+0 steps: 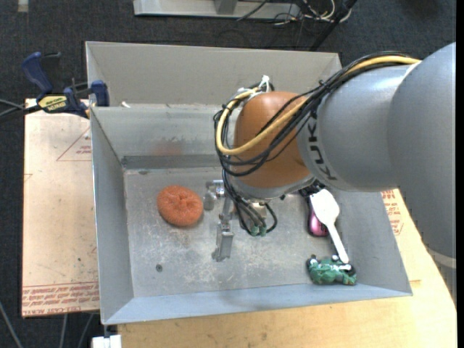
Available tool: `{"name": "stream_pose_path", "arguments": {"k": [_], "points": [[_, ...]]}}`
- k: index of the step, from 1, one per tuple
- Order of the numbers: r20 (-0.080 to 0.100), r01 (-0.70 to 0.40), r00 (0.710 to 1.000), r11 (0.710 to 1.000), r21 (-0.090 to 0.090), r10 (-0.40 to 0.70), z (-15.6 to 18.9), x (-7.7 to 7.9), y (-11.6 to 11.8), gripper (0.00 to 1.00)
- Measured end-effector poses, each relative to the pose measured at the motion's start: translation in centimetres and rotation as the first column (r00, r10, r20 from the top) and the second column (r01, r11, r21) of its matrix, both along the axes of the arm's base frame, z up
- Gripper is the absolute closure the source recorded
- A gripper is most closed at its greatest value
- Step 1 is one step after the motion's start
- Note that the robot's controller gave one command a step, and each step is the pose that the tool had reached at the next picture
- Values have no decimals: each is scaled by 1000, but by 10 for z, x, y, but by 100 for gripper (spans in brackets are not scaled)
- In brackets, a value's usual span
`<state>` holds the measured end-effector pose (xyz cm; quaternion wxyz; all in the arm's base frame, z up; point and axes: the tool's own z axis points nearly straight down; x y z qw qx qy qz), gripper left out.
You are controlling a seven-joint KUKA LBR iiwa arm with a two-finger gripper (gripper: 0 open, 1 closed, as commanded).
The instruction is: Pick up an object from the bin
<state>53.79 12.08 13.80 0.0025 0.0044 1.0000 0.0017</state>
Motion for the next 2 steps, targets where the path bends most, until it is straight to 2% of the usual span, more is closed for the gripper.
{"name": "stream_pose_path", "arguments": {"k": [1,2], "points": [[-14,-33,999,999,-4,33,-21,12,29,0],[11,-188,982,982,0,188,-25,23,44,0]]}}
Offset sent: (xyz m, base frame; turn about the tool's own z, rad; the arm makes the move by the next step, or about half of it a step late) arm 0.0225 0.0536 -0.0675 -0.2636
